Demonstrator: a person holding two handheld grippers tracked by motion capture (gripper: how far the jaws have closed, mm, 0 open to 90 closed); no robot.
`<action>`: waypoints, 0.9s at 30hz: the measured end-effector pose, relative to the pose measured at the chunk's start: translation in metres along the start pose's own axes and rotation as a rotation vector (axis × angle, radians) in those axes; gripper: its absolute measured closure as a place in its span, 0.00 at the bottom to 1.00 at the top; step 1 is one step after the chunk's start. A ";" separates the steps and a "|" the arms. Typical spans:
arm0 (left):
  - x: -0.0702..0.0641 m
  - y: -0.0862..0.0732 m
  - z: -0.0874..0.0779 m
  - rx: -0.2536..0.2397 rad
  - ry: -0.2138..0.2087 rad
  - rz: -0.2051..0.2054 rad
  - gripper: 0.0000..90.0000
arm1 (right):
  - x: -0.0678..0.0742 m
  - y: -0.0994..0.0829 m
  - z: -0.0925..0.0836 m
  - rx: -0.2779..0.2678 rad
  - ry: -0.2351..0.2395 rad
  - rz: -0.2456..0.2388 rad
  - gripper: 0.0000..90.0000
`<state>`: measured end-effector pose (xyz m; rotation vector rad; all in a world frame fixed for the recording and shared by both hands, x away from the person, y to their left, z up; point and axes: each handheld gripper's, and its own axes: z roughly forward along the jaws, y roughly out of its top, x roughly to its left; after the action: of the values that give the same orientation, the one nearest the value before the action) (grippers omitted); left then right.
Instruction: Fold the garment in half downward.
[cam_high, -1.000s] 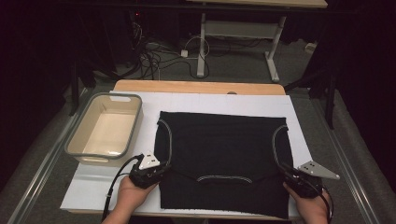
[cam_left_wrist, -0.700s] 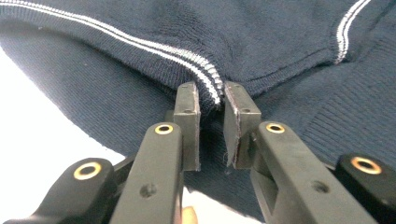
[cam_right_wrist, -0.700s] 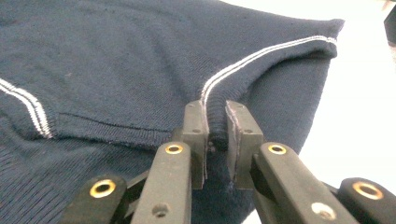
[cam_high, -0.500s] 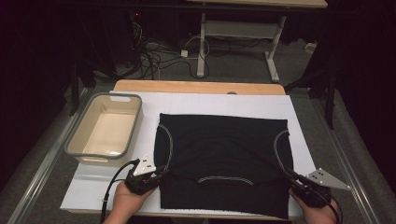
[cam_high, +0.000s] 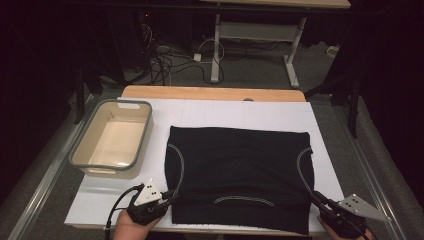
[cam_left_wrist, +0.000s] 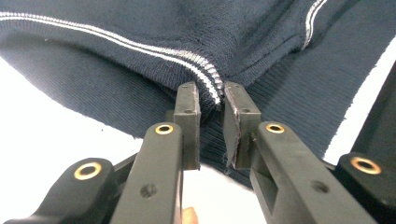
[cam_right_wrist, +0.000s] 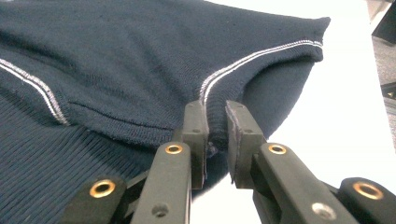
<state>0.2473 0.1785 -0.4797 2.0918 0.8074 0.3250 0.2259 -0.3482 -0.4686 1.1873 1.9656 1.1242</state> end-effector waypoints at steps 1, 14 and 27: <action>-0.002 -0.001 -0.002 -0.004 -0.002 0.001 0.84 | 0.001 -0.001 -0.003 -0.001 -0.001 -0.001 0.89; 0.001 -0.008 0.009 0.053 -0.008 -0.052 0.58 | 0.002 -0.013 0.004 0.059 0.013 0.039 0.68; -0.028 0.019 0.021 -0.054 -0.112 -0.018 0.51 | 0.045 0.015 0.004 -0.026 0.111 -0.066 0.74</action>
<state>0.2443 0.1392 -0.4758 2.0320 0.7424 0.2150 0.2158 -0.3022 -0.4595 1.0594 2.0509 1.2015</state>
